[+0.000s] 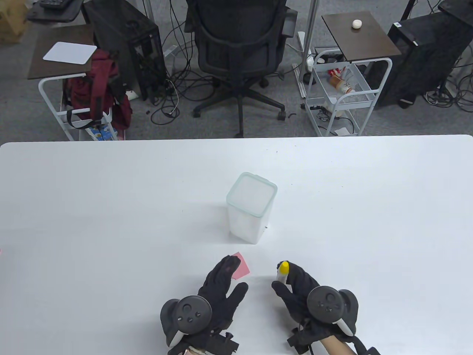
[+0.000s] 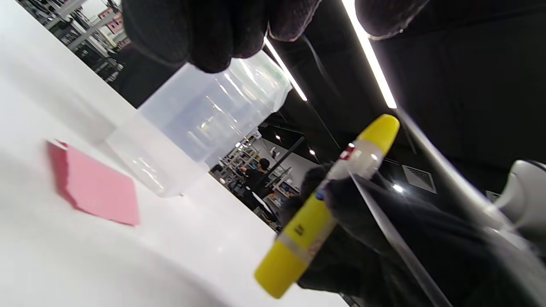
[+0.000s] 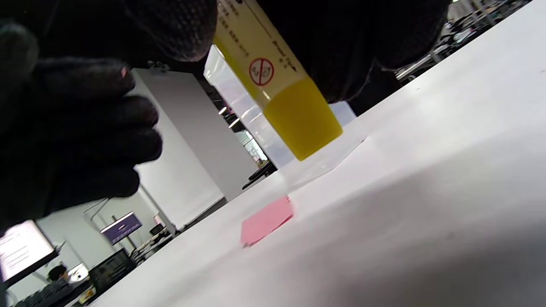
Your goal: Squeeze liquid glue on card and attach to container
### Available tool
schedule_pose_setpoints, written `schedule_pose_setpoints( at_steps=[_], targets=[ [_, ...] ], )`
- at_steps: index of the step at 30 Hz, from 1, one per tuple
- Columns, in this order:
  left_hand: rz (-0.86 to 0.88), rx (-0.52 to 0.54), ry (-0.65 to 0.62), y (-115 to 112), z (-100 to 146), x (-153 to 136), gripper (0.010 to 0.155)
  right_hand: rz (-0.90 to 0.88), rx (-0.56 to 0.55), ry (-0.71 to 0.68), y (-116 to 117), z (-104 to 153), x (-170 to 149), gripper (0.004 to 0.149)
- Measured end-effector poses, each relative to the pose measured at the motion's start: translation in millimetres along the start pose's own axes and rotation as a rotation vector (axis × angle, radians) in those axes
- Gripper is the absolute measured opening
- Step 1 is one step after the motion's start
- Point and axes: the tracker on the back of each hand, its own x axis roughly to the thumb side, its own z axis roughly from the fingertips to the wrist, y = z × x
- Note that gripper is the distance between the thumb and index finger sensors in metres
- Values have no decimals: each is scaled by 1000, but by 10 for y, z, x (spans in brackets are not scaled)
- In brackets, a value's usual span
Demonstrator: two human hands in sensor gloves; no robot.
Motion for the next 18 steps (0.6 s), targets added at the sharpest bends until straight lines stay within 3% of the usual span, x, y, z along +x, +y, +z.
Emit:
schedule_pose_setpoints(
  at_steps=[5, 8, 11, 18],
  targets=[
    [39, -86, -94, -80, 3, 107, 71, 92, 73, -124, 142, 36, 187, 57],
    [-12, -77, -166, -111, 4, 180, 61, 189, 115, -178, 200, 62, 282, 57],
    [-103, -37, -161, -99, 10, 207, 50, 218, 123, -195, 215, 76, 308, 57],
    [-108, 6, -149, -40, 13, 173, 48, 230, 157, -217, 247, 92, 336, 57]
  ],
)
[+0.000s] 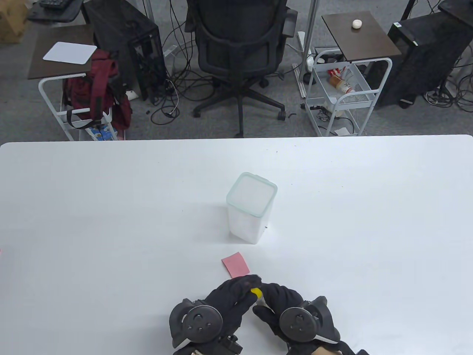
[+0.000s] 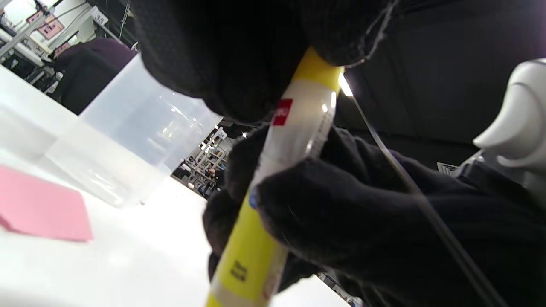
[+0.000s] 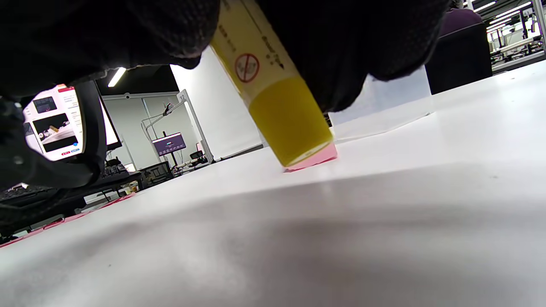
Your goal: Squeeze liquid glue on card and attach to container
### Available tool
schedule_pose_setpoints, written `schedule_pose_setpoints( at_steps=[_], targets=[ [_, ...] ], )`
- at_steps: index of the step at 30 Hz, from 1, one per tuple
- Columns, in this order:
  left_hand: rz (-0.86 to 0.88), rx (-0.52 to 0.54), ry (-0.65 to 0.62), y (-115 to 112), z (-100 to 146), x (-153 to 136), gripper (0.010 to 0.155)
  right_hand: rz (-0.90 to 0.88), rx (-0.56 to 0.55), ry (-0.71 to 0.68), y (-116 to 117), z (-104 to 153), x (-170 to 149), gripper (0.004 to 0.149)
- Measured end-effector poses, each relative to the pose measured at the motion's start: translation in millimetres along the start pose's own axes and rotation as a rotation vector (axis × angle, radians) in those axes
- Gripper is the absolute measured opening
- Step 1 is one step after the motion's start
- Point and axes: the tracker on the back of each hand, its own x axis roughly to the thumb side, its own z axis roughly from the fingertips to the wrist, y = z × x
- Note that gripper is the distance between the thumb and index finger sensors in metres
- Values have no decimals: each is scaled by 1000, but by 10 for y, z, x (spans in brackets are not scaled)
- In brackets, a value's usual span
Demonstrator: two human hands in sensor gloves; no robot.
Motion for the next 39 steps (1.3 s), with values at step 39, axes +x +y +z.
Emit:
schedule_pose_setpoints(
  at_steps=[39],
  targets=[
    [-309, 46, 14, 36, 17, 122, 55, 83, 2, -27, 42, 0, 72, 55]
  ],
)
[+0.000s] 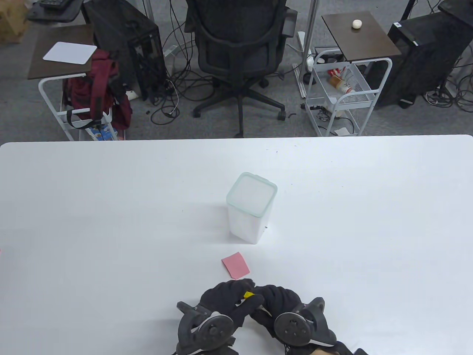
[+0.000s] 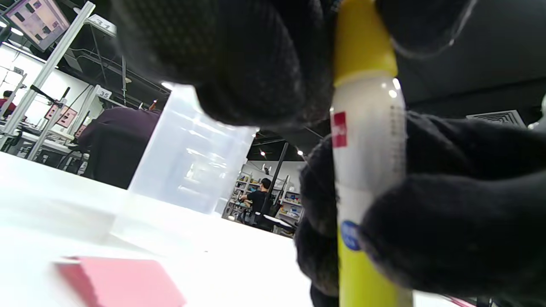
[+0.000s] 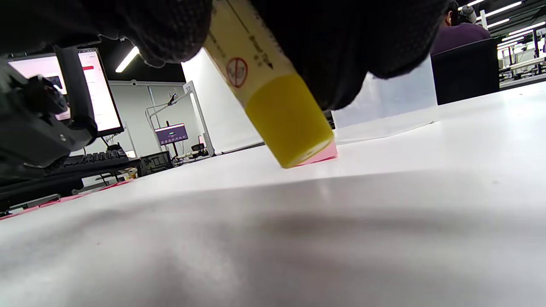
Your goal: Squeeze liquid glue on card and attach to container
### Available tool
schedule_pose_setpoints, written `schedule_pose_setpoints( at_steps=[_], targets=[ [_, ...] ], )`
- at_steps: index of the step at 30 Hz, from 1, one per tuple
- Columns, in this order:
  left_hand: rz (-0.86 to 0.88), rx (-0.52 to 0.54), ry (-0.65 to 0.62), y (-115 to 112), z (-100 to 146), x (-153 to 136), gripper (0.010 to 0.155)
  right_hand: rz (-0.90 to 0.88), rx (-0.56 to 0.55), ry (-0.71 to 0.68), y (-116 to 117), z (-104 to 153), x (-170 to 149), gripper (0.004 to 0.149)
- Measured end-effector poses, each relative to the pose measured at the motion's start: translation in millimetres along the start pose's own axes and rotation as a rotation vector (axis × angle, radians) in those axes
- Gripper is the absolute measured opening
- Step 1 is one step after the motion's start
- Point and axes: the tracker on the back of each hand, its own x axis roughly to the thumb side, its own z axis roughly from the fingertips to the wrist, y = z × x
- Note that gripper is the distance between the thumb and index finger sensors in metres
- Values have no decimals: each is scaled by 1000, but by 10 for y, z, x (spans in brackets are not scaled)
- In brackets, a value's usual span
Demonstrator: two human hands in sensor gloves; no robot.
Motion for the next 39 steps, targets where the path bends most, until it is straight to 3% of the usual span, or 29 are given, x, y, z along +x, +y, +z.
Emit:
schedule_pose_setpoints(
  at_steps=[3, 5, 8, 12, 15, 17, 19, 22, 26, 32, 36, 39],
  targets=[
    [184, -92, -34, -52, 1, -46, 66, -26, -9, 24, -12, -1, -24, 55],
    [264, -134, -70, -82, -22, -41, 59, -54, -28, 45, -37, -5, -56, 55],
    [150, -70, -42, -70, -23, 0, 49, -38, -18, 49, -39, -5, -76, 55],
    [-62, 2, -3, 3, -9, 18, 56, -14, -11, 25, -24, 1, -43, 55],
    [4, -27, 58, 15, 8, -64, 57, 9, -8, 22, -13, 2, -16, 55],
    [108, -76, 47, -7, 14, -109, 72, -4, -9, 29, -10, -4, -14, 55],
    [179, -98, 13, -13, 2, -123, 69, -10, -14, 38, -13, -8, -22, 55],
    [118, -47, 7, 22, -12, -94, 49, -7, -13, 50, -14, -17, -41, 55],
    [-5, 29, 46, 88, 5, -88, 51, -11, -1, 53, -12, -14, -48, 55],
    [13, 124, 215, 264, -8, -372, 48, -8, -21, 76, -45, -14, -87, 55],
    [-209, 26, 315, 225, 6, -679, 46, -32, -27, 105, -56, -21, -141, 55],
    [-418, -163, 372, 105, -8, -844, 45, -37, -21, 113, -45, -34, -161, 55]
  ],
)
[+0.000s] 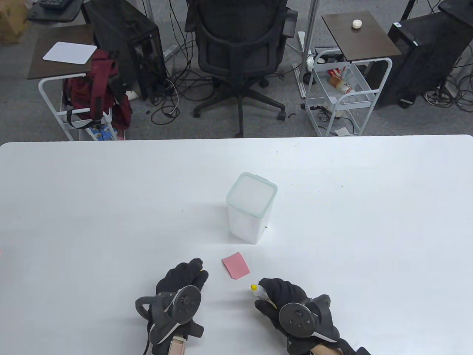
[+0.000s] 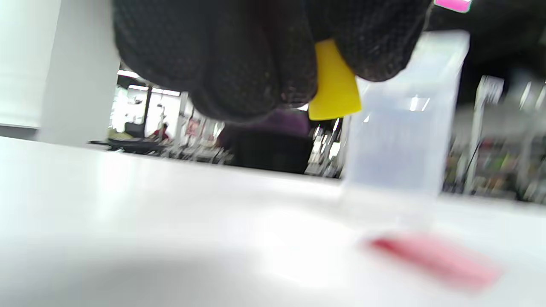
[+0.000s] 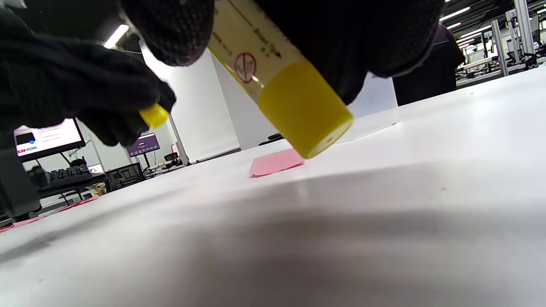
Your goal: Squeeze liquid glue on card and attach to container
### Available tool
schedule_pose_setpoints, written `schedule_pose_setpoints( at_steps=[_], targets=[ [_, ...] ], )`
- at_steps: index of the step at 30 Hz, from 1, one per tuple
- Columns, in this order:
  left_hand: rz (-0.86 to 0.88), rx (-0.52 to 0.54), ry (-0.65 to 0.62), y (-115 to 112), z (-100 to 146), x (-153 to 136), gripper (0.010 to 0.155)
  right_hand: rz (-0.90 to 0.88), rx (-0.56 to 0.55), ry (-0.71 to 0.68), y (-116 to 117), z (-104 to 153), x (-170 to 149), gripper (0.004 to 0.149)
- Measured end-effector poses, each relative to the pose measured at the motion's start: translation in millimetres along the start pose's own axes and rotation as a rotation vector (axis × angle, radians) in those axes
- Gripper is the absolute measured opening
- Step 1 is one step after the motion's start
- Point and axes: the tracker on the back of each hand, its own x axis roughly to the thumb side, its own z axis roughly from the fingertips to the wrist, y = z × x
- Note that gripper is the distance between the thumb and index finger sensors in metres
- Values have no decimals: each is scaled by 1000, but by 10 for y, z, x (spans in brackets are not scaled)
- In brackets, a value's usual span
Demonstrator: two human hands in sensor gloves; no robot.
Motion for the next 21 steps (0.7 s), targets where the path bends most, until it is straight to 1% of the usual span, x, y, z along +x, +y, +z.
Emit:
schedule_pose_setpoints(
  at_steps=[2, 4, 8, 14, 17, 19, 21],
  targets=[
    [-84, -83, 0, -103, -44, -9, 45, 4, 7, -1, 13, -6, -1, 55],
    [-134, -159, 6, -191, -79, -2, 46, 13, 14, -6, 21, -4, 1, 55],
    [-186, -244, 0, -285, -108, 36, 46, 22, 12, -5, 10, 0, -8, 55],
    [-203, -262, 6, -321, -112, 55, 46, 15, 12, 0, 2, 3, -27, 55],
    [-203, -269, 7, -310, -104, 59, 49, 11, 13, 4, 1, 3, -36, 55],
    [-214, -244, 2, -270, -90, 85, 54, 5, 9, 10, -6, 3, -47, 55],
    [-224, -194, -26, -197, -76, 155, 55, -5, 3, 22, -19, -2, -68, 55]
  ],
)
